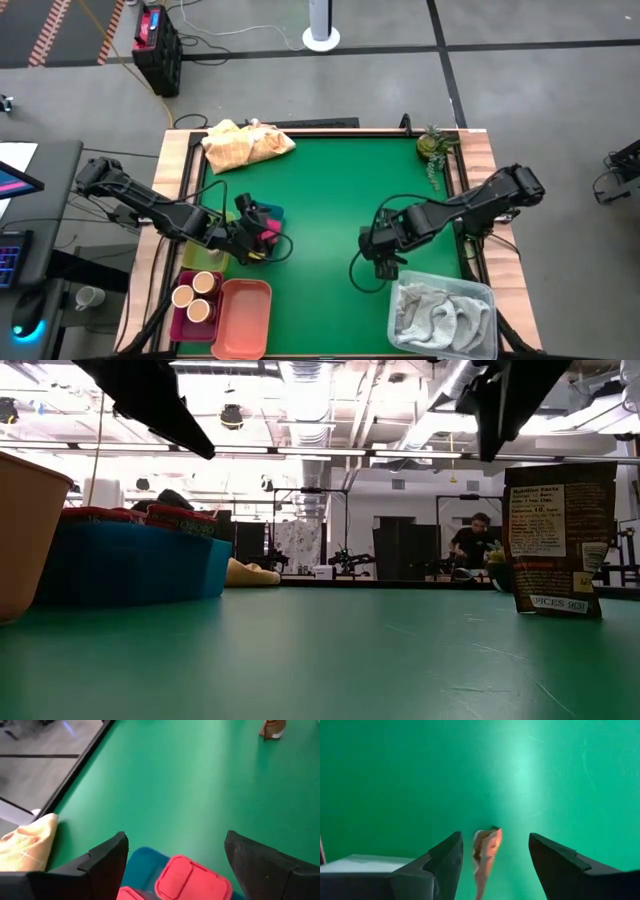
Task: Sort spices by type
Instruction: Put the orange seasoning pack into the orange bin
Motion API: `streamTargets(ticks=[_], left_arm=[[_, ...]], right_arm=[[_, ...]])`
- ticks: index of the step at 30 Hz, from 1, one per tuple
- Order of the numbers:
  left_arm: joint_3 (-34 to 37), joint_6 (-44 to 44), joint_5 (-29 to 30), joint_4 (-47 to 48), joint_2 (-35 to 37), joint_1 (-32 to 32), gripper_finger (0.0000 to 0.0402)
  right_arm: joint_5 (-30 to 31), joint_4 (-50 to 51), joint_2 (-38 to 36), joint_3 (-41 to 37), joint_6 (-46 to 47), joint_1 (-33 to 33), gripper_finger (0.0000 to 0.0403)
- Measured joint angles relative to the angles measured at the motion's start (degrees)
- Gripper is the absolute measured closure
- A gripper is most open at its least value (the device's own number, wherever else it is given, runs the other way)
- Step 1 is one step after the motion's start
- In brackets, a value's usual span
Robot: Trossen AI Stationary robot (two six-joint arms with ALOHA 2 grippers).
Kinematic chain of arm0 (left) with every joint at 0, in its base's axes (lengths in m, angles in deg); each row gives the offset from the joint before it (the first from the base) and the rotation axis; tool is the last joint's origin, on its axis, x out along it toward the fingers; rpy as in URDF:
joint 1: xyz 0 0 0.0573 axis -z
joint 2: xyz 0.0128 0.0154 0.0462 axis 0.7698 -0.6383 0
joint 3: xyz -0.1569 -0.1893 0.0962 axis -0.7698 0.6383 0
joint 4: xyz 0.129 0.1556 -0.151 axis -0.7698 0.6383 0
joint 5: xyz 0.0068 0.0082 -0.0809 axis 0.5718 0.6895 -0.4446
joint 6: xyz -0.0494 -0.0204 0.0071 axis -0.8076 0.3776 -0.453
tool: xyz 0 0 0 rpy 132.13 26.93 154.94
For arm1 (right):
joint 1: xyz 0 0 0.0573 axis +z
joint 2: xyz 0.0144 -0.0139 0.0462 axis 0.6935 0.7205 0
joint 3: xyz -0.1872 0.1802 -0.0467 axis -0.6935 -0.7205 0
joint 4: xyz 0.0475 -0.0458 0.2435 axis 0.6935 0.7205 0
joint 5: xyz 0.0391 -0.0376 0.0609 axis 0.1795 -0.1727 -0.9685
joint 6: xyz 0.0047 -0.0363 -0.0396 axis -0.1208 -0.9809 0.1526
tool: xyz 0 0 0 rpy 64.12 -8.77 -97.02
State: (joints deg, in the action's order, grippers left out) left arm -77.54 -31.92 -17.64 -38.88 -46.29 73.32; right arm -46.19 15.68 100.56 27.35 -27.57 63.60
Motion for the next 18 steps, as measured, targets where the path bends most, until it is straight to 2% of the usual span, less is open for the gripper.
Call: streamTargets(ticks=[8, 13, 18], left_arm=[[0.0, 1.3, 2.3, -1.7, 0.0, 0.0, 0.0086], [0.0, 1.5, 2.3, -2.4, 0.0, 0.0, 0.0086], [-0.1, 1.5, 2.3, -2.3, 0.0, 0.0, 0.0086]], right_arm=[[0.1, 1.0, 1.2, 0.0, 4.9, 1.6, 0.0148], [-2.0, 3.3, 6.8, 2.7, 4.5, 0.3, 0.0148], [-1.9, 13.9, 13.2, 8.5, 3.1, 0.1, 0.015]])
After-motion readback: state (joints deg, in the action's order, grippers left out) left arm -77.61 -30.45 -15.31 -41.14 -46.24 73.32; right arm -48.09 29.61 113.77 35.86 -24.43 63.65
